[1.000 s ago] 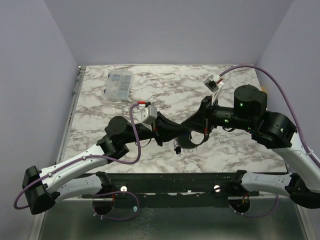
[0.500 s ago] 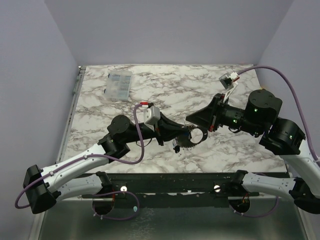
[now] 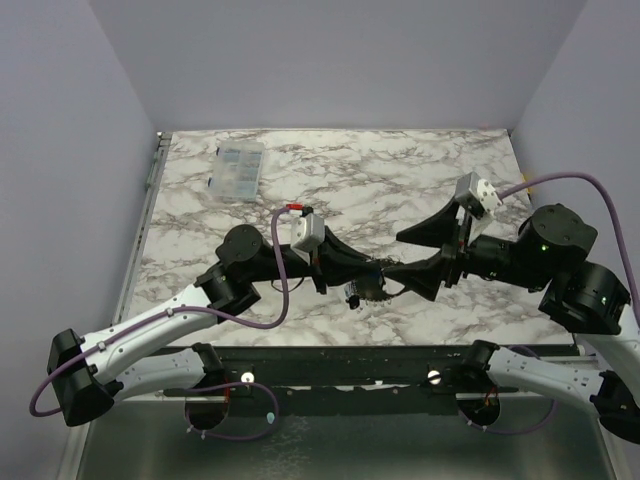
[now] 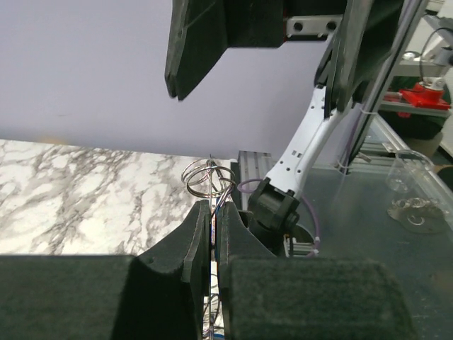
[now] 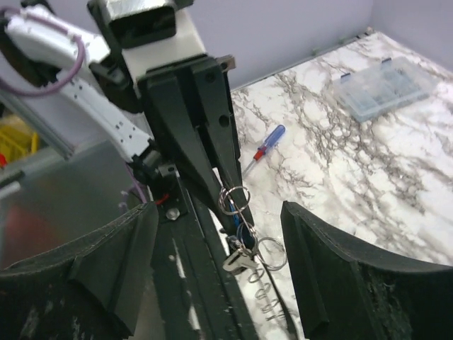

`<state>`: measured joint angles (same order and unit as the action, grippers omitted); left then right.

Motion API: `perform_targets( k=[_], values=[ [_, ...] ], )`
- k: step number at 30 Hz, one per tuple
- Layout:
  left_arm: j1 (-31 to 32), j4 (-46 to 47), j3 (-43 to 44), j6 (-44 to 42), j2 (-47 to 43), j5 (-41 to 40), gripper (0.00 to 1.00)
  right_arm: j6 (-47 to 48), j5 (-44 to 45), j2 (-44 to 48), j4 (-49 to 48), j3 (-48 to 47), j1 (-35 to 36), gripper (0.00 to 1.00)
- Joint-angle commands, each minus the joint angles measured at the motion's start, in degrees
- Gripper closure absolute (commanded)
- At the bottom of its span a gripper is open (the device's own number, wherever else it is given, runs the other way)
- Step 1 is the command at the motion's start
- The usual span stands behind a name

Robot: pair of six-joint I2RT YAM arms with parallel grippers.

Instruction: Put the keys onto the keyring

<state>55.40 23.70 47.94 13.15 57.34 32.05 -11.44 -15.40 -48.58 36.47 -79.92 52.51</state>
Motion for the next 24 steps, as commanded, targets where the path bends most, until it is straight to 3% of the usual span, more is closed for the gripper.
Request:
perform_targets(
  k=[1,13,17,24],
  values=[
    [-0.05,1.08,3.12,3.37,0.00,6.13,1.00,14.57,-7.93,1.68,-4.81,5.43,0.14,0.21],
    [-0.09,0.91,3.83,6.33,1.10,10.49,1.00,20.89,-17.72,0.98,-10.90,9.22,0.14,0.29],
    [-0.11,0.83,3.81,5.82,0.94,10.16,1.00,21.06,-17.71,0.03,-9.70,8.93,0.14,0.36],
    [-0.11,0.43,4.06,5.12,0.61,9.78,1.00,21.25,-16.00,0.64,-6.98,9.32,0.14,0.39]
  ],
)
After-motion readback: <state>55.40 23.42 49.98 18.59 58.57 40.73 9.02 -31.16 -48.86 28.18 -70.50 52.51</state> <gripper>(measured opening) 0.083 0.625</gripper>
